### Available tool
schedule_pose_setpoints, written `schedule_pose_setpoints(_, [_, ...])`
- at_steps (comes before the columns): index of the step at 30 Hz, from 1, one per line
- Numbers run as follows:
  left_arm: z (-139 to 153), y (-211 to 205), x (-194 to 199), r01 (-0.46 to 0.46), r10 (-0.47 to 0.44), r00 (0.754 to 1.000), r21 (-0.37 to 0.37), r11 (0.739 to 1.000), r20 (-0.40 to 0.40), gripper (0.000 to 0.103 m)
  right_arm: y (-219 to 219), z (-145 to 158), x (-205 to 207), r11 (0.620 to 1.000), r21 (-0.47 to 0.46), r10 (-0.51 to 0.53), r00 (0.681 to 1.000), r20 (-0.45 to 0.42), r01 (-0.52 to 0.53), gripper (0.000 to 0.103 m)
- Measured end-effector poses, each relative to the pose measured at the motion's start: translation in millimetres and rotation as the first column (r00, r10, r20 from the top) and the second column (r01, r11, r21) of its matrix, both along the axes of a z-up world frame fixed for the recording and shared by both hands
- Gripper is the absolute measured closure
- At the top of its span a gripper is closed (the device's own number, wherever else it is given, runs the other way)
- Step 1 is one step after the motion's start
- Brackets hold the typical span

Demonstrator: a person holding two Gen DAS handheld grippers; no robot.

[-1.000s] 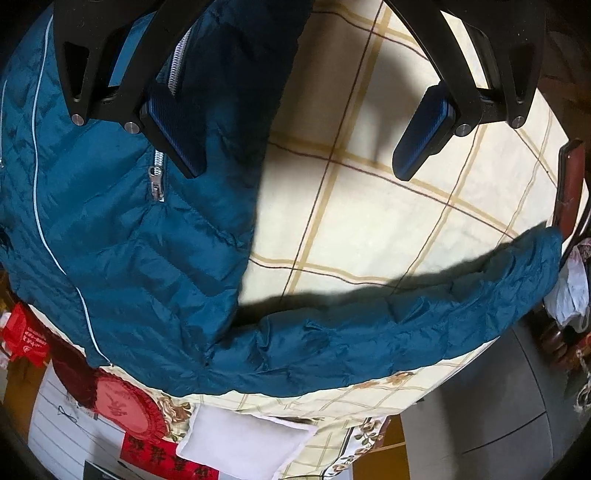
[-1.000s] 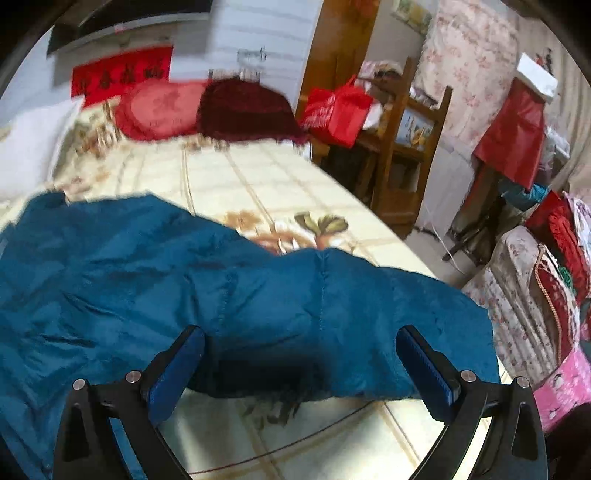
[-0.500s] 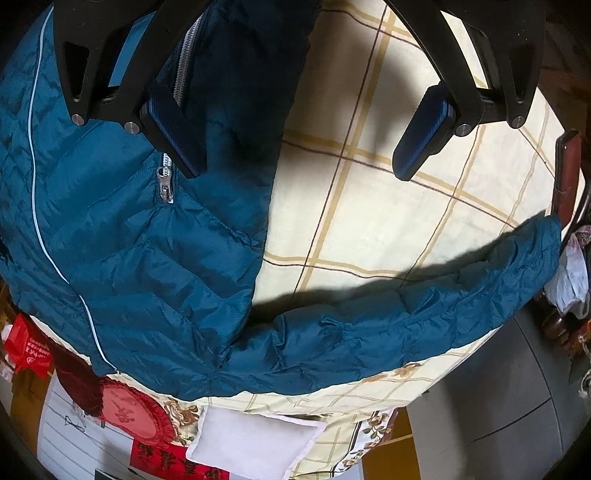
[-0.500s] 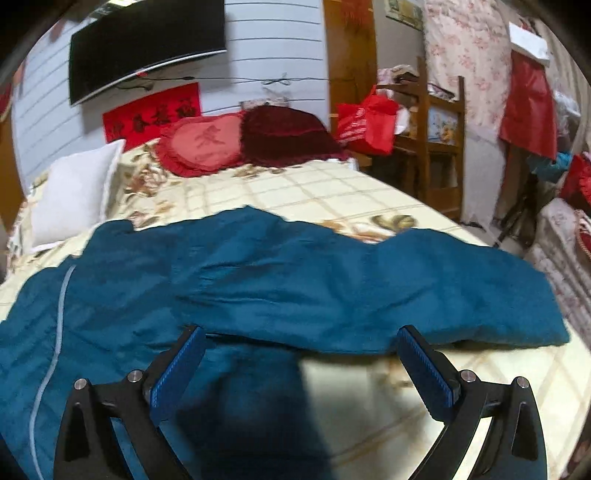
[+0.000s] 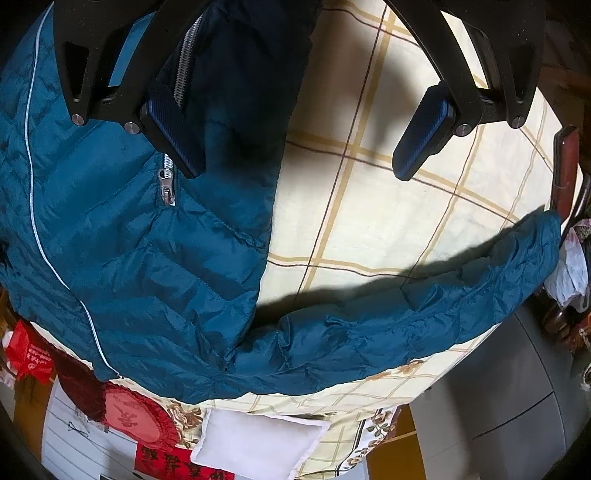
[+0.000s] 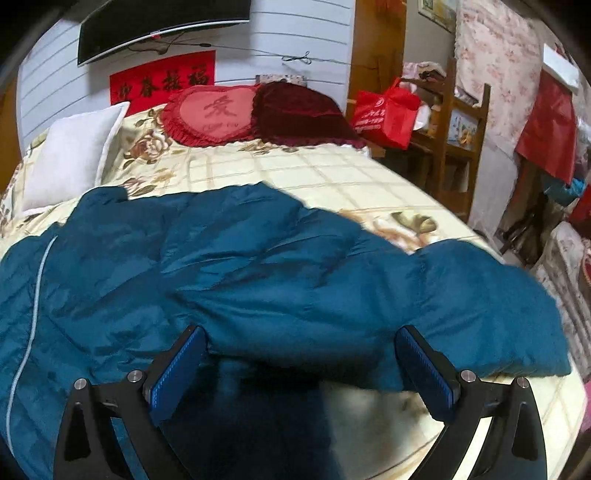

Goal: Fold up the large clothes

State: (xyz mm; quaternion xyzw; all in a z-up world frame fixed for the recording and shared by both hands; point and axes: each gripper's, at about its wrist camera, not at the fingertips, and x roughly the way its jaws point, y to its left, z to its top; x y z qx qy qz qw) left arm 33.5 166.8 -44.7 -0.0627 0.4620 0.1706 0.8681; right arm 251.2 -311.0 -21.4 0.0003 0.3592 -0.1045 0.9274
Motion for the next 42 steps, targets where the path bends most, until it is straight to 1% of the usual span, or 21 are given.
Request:
schedule_pose_setpoints(2, [-0.5, -0.4, -0.2, 0.002, -0.002, 1.000, 0.002, 1.000, 0.000, 0.000, -13.4, 3.5, -0.2, 1.000, -0.027, -0.017, 1.000, 0.002, 0.017, 0.001])
schedule_pose_setpoints(3, [-0.7, -0.5, -0.5, 0.002, -0.002, 1.000, 0.003, 1.000, -0.001, 0.000, -24.9, 5.2, 0.7, 0.998, -0.050, -0.042, 0.999, -0.002, 0.042, 0.001])
schedule_pose_setpoints(7, [-0.5, -0.2, -0.4, 0.000, 0.000, 1.000, 0.003, 1.000, -0.002, 0.000, -67.3, 1.4, 3.8, 0.989, -0.081, -0.126, 0.991, -0.035, 0.123, 0.001])
schedule_pose_setpoints(10, [-0.7, -1.1, -0.1, 0.001, -0.001, 1.000, 0.008, 1.000, -0.004, 0.000, -89.8, -5.2, -0.3, 0.986, -0.066, -0.159, 0.986, -0.056, 0.155, 0.001])
schedule_pose_setpoints(13, [-1.2, -2.8, 0.9, 0.005, -0.005, 1.000, 0.012, 1.000, -0.005, 0.000, -97.0, -8.2, -4.1, 0.987, -0.047, -0.158, 0.986, -0.058, 0.156, 0.001])
schedule_pose_setpoints(18, [-1.8, -4.3, 0.8, 0.007, -0.007, 1.000, 0.018, 1.000, -0.007, 0.000, -92.1, -5.2, -3.9, 0.985, -0.085, -0.153, 0.986, -0.069, 0.147, 0.001])
schedule_pose_setpoints(22, [-1.9, -4.3, 0.4, 0.008, -0.008, 1.000, 0.013, 1.000, -0.009, 0.000, -86.5, 3.4, -7.5, 0.983, -0.123, -0.140, 0.989, -0.051, 0.133, 0.001])
schedule_pose_setpoints(26, [1.3, -5.7, -1.4, 0.025, -0.025, 1.000, 0.035, 0.999, 0.000, 0.000, -76.1, 13.8, -16.1, 0.982, -0.159, -0.110, 0.994, -0.025, 0.105, 0.001])
schedule_pose_setpoints(28, [6.1, -4.8, -3.8, 0.017, -0.019, 1.000, 0.062, 0.998, 0.021, 0.000, -69.6, 19.4, -23.8, 0.986, -0.147, -0.085, 0.996, -0.023, 0.081, 0.001])
schedule_pose_setpoints(30, [12.1, 2.8, -8.0, -0.027, 0.022, 0.998, 0.089, 0.996, 0.051, 0.000, -60.8, 24.9, -35.2, 0.990, -0.131, -0.062, 0.998, -0.021, 0.058, 0.001])
schedule_pose_setpoints(32, [14.7, 17.7, -12.8, -0.093, 0.087, 0.994, 0.082, 0.992, 0.068, 0.000, -45.8, 31.5, -54.8, 0.995, -0.099, -0.008, 1.000, -0.008, 0.007, 0.001])
schedule_pose_setpoints(33, [14.8, 25.8, -15.6, -0.130, 0.125, 0.990, 0.075, 0.989, 0.070, 0.000, -36.8, 34.1, -66.4, 0.997, -0.074, 0.026, 1.000, -0.002, -0.026, 0.001])
schedule_pose_setpoints(36, [12.8, 57.5, -25.9, -0.253, 0.250, 0.966, 0.049, 0.966, 0.062, 0.000, -13.1, 33.2, -100.1, 0.993, -0.003, 0.119, 0.993, 0.004, -0.119, 0.001])
schedule_pose_setpoints(39, [8.2, 73.4, -32.0, -0.284, 0.283, 0.958, 0.024, 0.958, 0.048, 0.000, 5.1, 18.7, -124.7, 0.982, 0.046, 0.182, 0.983, -0.024, -0.181, 0.001])
schedule_pose_setpoints(41, [7.2, 78.3, -35.2, -0.285, 0.284, 0.958, 0.034, 0.958, 0.042, 0.000, 13.8, 4.5, -133.0, 0.978, 0.047, 0.204, 0.978, -0.046, -0.201, 0.001])
schedule_pose_setpoints(42, [6.9, 79.0, -36.1, -0.282, 0.281, 0.959, 0.038, 0.959, 0.042, 0.000, 17.9, -6.0, -136.0, 0.980, 0.030, 0.198, 0.978, -0.059, -0.197, 0.001])
